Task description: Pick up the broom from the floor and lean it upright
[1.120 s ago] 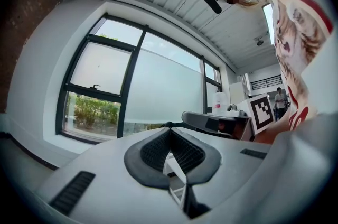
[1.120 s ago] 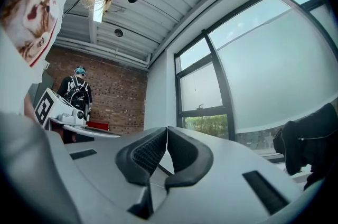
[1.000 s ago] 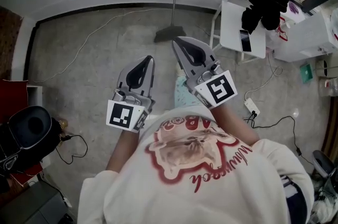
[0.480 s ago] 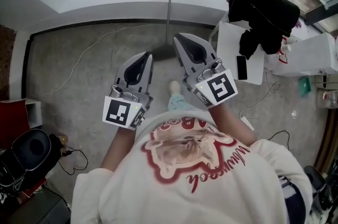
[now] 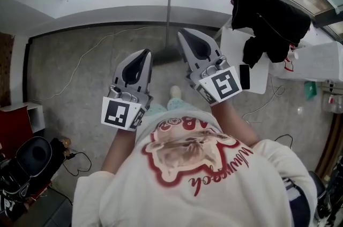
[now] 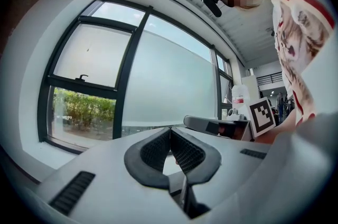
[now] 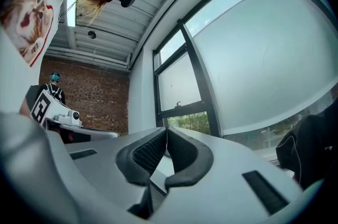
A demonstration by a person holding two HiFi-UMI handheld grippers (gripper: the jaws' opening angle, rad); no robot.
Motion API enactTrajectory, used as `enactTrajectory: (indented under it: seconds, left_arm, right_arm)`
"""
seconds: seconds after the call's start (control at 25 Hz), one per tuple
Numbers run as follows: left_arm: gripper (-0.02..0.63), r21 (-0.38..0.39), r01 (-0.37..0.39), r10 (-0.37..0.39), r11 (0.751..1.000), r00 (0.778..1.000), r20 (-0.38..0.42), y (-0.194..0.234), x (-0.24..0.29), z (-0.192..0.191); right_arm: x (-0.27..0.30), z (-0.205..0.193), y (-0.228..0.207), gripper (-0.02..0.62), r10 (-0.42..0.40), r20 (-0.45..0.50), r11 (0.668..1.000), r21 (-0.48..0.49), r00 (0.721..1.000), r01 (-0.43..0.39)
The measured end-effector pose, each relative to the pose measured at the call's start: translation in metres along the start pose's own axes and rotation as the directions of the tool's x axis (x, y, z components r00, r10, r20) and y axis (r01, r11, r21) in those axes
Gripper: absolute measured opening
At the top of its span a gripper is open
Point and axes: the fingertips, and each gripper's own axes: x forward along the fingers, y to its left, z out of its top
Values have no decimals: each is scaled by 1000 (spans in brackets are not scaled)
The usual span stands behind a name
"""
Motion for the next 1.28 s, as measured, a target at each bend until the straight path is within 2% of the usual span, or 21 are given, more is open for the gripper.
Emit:
enactTrajectory:
  seconds: [0.32, 0.76, 1.28]
  left_arm:
    - [21, -52, -28, 26, 998, 998, -51, 25, 14, -27]
    - [21, -51, 60, -61, 997, 998, -32, 65, 75, -20]
    - [21, -26, 143, -144, 989, 989, -23, 163, 130, -17]
  right_arm:
    - [22, -27, -24, 25, -22, -37, 999, 39, 999, 24]
    - [68, -33, -62, 25, -82, -53, 996, 30, 995, 83]
    - [163, -52, -96, 25, -180, -60, 984, -5, 982, 180]
